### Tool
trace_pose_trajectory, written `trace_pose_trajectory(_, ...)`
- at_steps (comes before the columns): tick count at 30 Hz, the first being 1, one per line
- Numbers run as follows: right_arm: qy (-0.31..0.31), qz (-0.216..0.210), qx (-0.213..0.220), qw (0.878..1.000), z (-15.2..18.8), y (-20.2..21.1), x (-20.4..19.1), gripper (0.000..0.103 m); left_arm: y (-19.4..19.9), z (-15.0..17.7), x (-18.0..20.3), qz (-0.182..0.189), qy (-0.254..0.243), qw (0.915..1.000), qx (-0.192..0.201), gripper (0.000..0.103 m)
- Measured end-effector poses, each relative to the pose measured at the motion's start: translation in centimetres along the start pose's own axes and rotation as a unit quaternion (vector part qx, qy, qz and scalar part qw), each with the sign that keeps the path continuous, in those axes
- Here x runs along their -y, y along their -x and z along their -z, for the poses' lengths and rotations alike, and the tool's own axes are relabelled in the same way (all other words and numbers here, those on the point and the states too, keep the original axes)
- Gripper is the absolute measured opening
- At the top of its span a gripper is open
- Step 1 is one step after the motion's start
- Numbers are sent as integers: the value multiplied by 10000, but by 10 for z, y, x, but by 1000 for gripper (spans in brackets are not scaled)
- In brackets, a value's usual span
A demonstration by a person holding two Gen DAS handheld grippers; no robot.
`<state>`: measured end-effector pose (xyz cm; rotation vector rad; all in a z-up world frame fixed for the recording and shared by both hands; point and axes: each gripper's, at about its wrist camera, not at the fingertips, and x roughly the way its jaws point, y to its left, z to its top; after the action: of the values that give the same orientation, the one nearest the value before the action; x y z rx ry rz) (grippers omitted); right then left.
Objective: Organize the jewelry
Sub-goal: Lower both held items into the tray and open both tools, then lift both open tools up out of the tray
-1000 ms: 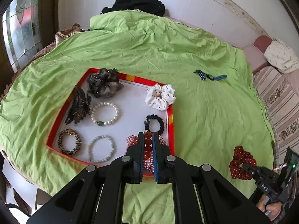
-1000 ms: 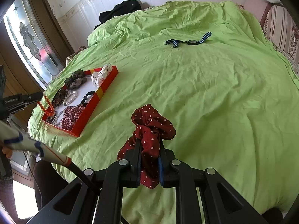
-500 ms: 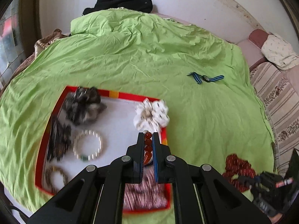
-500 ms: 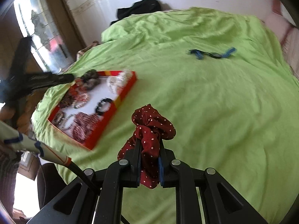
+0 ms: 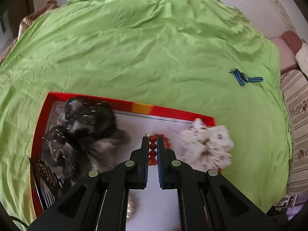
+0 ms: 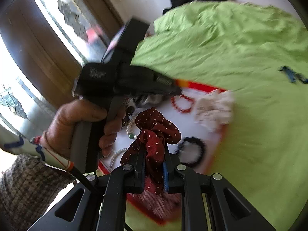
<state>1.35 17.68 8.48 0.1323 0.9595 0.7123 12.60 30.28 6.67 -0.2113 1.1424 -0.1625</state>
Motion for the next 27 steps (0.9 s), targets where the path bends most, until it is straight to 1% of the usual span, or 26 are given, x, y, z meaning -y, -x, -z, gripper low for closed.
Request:
trace_pose_trajectory(3, 51, 92, -202, 9997, -4, -37, -1, 15, -4, -2, -11, 16, -25, 10000, -46, 7)
trace_pose_trajectory(7, 52, 359, -316, 9988, -2, -58, 5, 15, -8, 0, -11, 169, -54, 9998, -102, 7)
trace_pose_trajectory(9, 182, 524, -343, 9979, 3, -60, 6, 16, -11, 1, -7, 145, -123, 9998, -114, 7)
trace_pose_trajectory(11, 297, 632, -335, 9970, 6, -58, 5, 20, -11, 3, -1, 104, -248, 9996, -82, 7)
trace_pose_trajectory(12, 300, 647, -305, 9970, 7, -56, 5, 24, -9, 4, 2, 71, -309, 9995, -57, 7)
trace_pose_trajectory(14, 274, 575, -265, 9976, 8, -51, 5, 29, -4, 5, 6, 103, -315, 9994, 36, 10)
trace_pose_trajectory(16, 302, 551, -195, 9978, 6, -43, 4, 29, 4, 6, 8, 122, -283, 9994, 165, 17)
trace_pose_trajectory(17, 328, 547, -156, 9978, 6, -39, 3, 31, 7, 5, 8, 105, -278, 9993, 216, 25)
trace_pose_trajectory(19, 374, 542, -52, 9978, 8, -27, 0, 34, 19, 6, 8, 67, -227, 9990, 385, 33)
trace_pose_trajectory(23, 450, 576, 97, 9973, 11, -7, -5, 35, 39, 11, 7, 148, -31, 9981, 592, 33)
trace_pose_trajectory(27, 403, 677, 181, 9967, 20, 16, -4, 36, 61, 27, 2, 153, 184, 9971, 722, 33)
